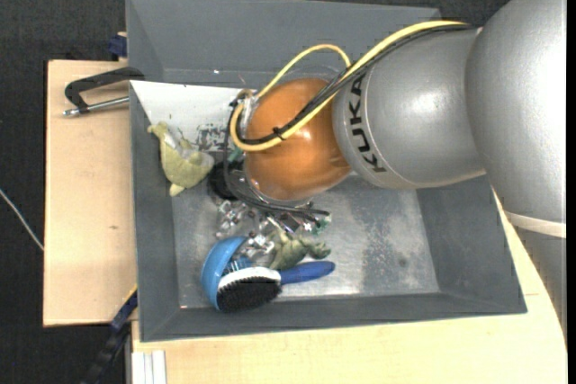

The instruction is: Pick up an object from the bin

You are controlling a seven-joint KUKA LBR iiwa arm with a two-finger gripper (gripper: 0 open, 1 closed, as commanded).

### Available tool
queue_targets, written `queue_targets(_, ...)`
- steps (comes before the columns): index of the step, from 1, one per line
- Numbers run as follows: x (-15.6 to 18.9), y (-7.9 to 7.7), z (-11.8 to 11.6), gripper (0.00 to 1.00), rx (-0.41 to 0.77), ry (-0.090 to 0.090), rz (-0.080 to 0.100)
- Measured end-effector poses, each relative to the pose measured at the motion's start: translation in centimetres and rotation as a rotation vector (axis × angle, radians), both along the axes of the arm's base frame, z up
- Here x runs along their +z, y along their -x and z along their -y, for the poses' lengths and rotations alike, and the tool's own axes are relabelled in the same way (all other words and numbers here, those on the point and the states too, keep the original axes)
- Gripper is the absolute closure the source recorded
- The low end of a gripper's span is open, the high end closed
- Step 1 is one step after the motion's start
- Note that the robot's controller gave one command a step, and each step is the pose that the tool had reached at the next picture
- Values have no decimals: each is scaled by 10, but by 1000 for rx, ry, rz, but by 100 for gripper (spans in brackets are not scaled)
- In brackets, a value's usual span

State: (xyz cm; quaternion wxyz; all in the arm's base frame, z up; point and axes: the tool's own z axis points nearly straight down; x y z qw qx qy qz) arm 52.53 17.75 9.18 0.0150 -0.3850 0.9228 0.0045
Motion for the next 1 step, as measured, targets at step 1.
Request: queue_targets(1,37,-14,19,100,-10,14,-14)
